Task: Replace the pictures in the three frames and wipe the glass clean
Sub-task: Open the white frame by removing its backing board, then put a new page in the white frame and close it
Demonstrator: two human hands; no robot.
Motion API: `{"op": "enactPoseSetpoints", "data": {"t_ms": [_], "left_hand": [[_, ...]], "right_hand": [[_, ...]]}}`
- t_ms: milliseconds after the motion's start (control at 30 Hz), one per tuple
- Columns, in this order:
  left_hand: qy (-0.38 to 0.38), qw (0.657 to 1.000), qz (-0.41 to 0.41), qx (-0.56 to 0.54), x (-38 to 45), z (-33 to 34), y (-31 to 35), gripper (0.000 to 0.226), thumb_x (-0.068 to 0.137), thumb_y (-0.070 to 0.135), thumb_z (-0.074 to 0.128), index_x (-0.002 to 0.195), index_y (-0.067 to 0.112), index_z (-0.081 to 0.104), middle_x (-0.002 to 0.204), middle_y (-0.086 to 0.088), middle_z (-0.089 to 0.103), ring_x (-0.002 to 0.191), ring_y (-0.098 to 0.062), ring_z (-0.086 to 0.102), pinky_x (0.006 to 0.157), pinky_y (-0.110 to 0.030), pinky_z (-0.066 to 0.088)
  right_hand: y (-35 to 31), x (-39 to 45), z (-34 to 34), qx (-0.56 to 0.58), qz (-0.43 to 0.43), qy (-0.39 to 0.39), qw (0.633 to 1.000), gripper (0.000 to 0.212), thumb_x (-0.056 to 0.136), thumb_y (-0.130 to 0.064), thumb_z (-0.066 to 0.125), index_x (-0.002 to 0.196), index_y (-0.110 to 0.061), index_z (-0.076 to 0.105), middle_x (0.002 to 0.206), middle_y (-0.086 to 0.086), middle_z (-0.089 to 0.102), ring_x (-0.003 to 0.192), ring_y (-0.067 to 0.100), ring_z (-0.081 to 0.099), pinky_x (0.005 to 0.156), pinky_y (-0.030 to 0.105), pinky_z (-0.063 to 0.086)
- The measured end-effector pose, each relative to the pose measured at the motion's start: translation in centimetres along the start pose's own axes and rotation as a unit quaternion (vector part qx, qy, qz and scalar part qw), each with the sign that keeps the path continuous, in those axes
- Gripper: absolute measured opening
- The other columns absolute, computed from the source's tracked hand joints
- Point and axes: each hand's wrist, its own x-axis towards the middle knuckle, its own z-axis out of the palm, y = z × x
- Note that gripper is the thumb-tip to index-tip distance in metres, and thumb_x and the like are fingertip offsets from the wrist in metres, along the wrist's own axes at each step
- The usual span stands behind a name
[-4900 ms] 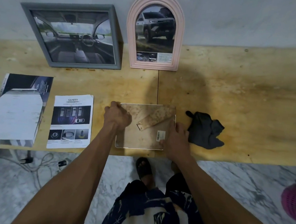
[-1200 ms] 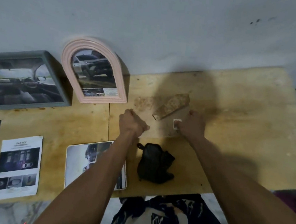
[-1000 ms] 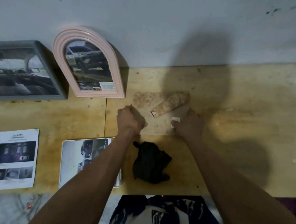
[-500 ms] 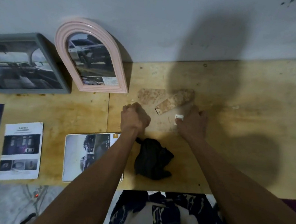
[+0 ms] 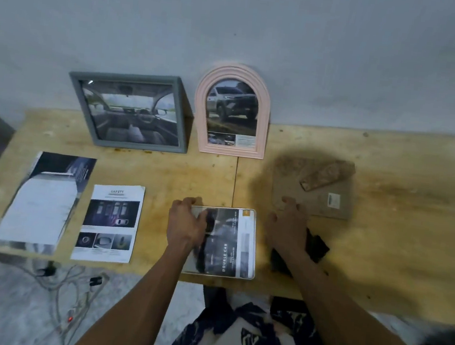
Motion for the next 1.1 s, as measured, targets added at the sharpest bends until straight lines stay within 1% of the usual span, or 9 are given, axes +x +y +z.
{"op": "enactPoseSetpoints", "data": {"t_ms": [133,233,300,400,500,667,833,933,1100], "left_hand": [[-0.007,0.999,0.005,0.032,-0.8,-2.4,-6.1,0.041,0.085,0.025,0.073,0.118,0.001,0.067,0.109,-0.023,0.066,0.1,-0.04,0.063,0.084,-0.043,0.054],[-0.037,0.999,0.012,0.021,-1.9,-2.9,-8.5,0.031,0.084,0.018,0.073,0.106,-0.004,0.069,0.101,-0.024,0.069,0.093,-0.042,0.064,0.079,-0.045,0.055],[-0.059,0.998,0.013,0.027,-2.7,-2.7,-9.5,0.03,0.082,0.022,0.071,0.105,0.002,0.069,0.101,-0.019,0.071,0.092,-0.038,0.065,0.078,-0.042,0.056],[-0.086,0.994,0.042,0.047,-3.1,-1.9,-10.3,0.041,0.084,0.034,0.068,0.121,0.016,0.063,0.117,-0.012,0.063,0.108,-0.033,0.058,0.085,-0.039,0.052],[-0.097,0.993,0.032,0.061,-3.0,-1.7,-9.6,0.055,0.091,0.036,0.067,0.14,0.019,0.047,0.137,-0.01,0.048,0.125,-0.031,0.048,0.096,-0.044,0.048],[-0.106,0.987,0.032,0.116,-2.6,-1.2,-9.0,0.053,0.093,0.04,0.064,0.137,0.019,0.044,0.134,-0.008,0.044,0.125,-0.029,0.044,0.094,-0.047,0.052],[-0.098,0.982,0.044,0.157,-2.9,-0.2,-8.7,0.055,0.092,0.046,0.063,0.134,0.016,0.045,0.135,-0.009,0.041,0.125,-0.03,0.041,0.093,-0.047,0.049],[-0.09,0.988,0.017,0.124,-3.3,0.3,-8.2,0.059,0.09,0.049,0.065,0.133,0.014,0.043,0.136,-0.01,0.039,0.125,-0.03,0.039,0.094,-0.047,0.047],[-0.078,0.993,-0.088,0.009,-3.0,1.0,-6.6,0.059,0.087,0.037,0.074,0.132,0.009,0.048,0.14,-0.012,0.036,0.13,-0.033,0.032,0.1,-0.05,0.041]], "right_hand": [[-0.2,-4.7,4.4,-0.039,-0.017,-0.021,0.999,0.037,0.093,-0.022,0.054,0.129,-0.017,0.048,0.132,0.01,0.047,0.114,0.024,0.047,0.087,0.032,0.041],[-0.1,-7.6,6.2,-0.032,0.009,-0.033,0.999,0.045,0.094,-0.02,0.054,0.137,-0.015,0.046,0.139,0.011,0.041,0.124,0.027,0.041,0.096,0.035,0.039],[0.1,-9.2,6.7,-0.054,0.008,-0.034,0.998,0.046,0.093,-0.02,0.054,0.137,-0.014,0.045,0.139,0.012,0.041,0.125,0.03,0.038,0.099,0.038,0.039],[0.2,-10.1,7.0,-0.102,-0.014,-0.043,0.994,0.046,0.094,-0.03,0.052,0.137,-0.017,0.044,0.141,0.009,0.04,0.126,0.03,0.034,0.099,0.042,0.039],[0.0,-10.1,7.1,-0.166,-0.031,-0.048,0.984,0.051,0.094,-0.033,0.053,0.14,-0.017,0.04,0.144,0.009,0.036,0.128,0.033,0.031,0.1,0.045,0.039],[0.2,-10.1,8.1,-0.179,-0.012,-0.051,0.983,0.064,0.09,-0.03,0.059,0.146,-0.012,0.033,0.147,0.011,0.03,0.134,0.034,0.026,0.109,0.044,0.034],[0.1,-10.3,8.7,-0.211,-0.014,-0.037,0.977,0.073,0.09,-0.033,0.064,0.149,-0.01,0.028,0.149,0.01,0.026,0.136,0.034,0.024,0.101,0.041,0.039],[0.0,-10.6,8.7,-0.212,-0.008,-0.032,0.977,0.074,0.088,-0.033,0.065,0.148,-0.01,0.028,0.151,0.01,0.024,0.135,0.035,0.026,0.098,0.043,0.042],[0.3,-10.3,9.1,-0.223,-0.008,-0.03,0.974,0.074,0.088,-0.035,0.065,0.147,-0.011,0.029,0.151,0.01,0.025,0.133,0.035,0.028,0.097,0.044,0.043]]}}
